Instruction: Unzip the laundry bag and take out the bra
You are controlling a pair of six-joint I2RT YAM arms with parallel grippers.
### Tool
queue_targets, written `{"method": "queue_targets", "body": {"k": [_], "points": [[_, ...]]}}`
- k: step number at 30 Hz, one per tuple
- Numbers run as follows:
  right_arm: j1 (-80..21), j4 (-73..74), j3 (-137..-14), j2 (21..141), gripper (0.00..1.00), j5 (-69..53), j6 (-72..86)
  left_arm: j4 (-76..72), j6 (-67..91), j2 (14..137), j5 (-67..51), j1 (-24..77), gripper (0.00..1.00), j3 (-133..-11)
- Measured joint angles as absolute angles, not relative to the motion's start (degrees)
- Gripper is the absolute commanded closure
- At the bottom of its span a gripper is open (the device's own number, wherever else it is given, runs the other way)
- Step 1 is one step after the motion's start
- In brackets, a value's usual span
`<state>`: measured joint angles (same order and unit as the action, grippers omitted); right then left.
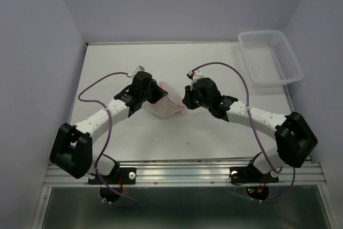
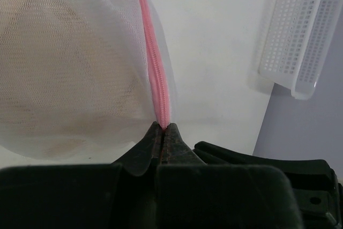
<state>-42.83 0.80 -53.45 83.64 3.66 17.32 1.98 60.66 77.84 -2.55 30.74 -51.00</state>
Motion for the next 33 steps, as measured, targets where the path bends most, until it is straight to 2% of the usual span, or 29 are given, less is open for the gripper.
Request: {"method": "queue_targets", "body": {"k": [1,9,17,24,28,33], "points": [[-42.9,0.8,-53.6,84.1,0.74,2.9,17.0,2.0,60.7,77.9,-2.6,30.7,1.00,-51.0],[-44.9,1.8,-54.5,88.4,0.70,3.1,15.2,2.0,60.7,77.9,-2.8,30.7,1.00,-51.0],[-47.0,3.5,-55.1,88.8,0.60,6.0,14.6,2.0,60.8,77.9,-2.8,30.7,1.00,-51.0],[-48.5,4.4,-57.4,91.1,0.60,9.3,14.7,2.0,60.8,77.9,-2.7,30.7,1.00,-51.0],[-48.5,4.6,-58.9,93.0,0.70,13.3,16.1,2.0,60.7,77.9,-2.7,30.7,1.00,-51.0],[-48.8,5.0,-60.3,94.3,0.71,18.4,18.1,1.6,60.7,77.9,-2.4,30.6,1.00,-51.0]]}}
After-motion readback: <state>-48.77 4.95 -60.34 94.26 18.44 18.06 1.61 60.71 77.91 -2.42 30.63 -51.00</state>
